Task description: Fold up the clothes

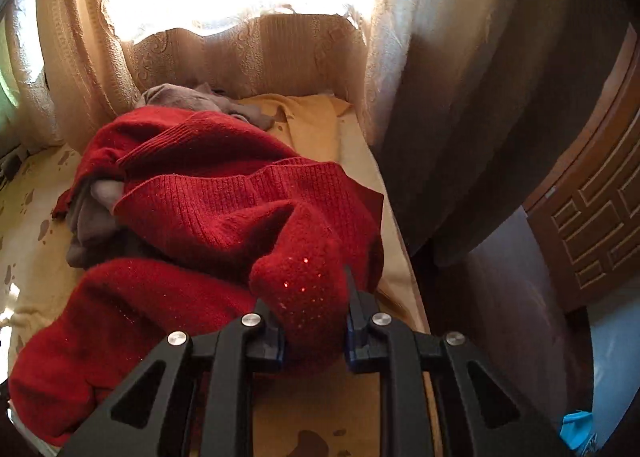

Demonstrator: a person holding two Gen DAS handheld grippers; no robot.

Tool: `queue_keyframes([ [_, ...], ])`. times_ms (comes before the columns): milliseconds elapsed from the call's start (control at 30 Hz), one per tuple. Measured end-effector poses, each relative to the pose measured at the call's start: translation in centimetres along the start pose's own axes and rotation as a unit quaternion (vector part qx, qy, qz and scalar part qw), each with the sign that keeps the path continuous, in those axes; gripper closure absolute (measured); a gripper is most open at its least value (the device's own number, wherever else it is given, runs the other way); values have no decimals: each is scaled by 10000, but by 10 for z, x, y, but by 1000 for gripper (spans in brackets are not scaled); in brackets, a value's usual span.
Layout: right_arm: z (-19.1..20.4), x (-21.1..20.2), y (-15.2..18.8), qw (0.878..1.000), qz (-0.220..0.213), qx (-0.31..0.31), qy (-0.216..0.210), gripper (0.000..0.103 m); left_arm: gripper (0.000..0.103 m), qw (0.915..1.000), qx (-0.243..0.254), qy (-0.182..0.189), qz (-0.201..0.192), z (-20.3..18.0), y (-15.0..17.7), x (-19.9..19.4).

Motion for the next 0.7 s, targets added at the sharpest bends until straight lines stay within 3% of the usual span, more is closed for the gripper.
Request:
queue_keyframes([
  [100,-24,13,42,9986,500,181,-15,78,16,9994,329,108,64,-11,-5,6],
  [133,-27,16,53,9979,614,177,-62,71,16,9989,439,140,89,-15,-5,8],
  [200,-28,14,70,9977,667,151,22,69,16,9976,642,229,116,-24,-6,9],
  [267,-23,4,79,9985,512,139,163,63,16,9960,809,375,95,-31,-5,9],
  [333,-16,-8,85,9992,316,125,233,50,16,9938,950,579,91,-37,-1,7],
  [367,-8,-18,84,9997,154,116,154,45,16,9924,1042,651,108,-40,2,7],
  [433,16,-40,77,9996,-209,-79,-176,21,16,9892,1229,787,144,-46,10,7],
  [500,56,-63,67,9952,-542,-516,-624,19,16,9864,1377,871,214,-50,20,8],
  [567,111,-78,60,9819,-609,-1245,-1293,19,16,9850,1431,931,265,-46,28,9],
  [633,172,-87,59,9581,-542,-2038,-1937,19,16,9842,1456,965,289,-39,35,9],
  [700,226,-84,67,9344,-361,-2777,-2204,19,16,9857,1362,960,251,-25,39,6],
])
Point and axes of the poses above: each gripper's, at about its wrist camera, not at the fingertips, and x roughly the way its jaws point, z to its left, y to its underside, the point moved 6 cm from there along x, roughly the way its jaws point, and after that the axes turned 14 degrees about z, right-handed, at the moved point
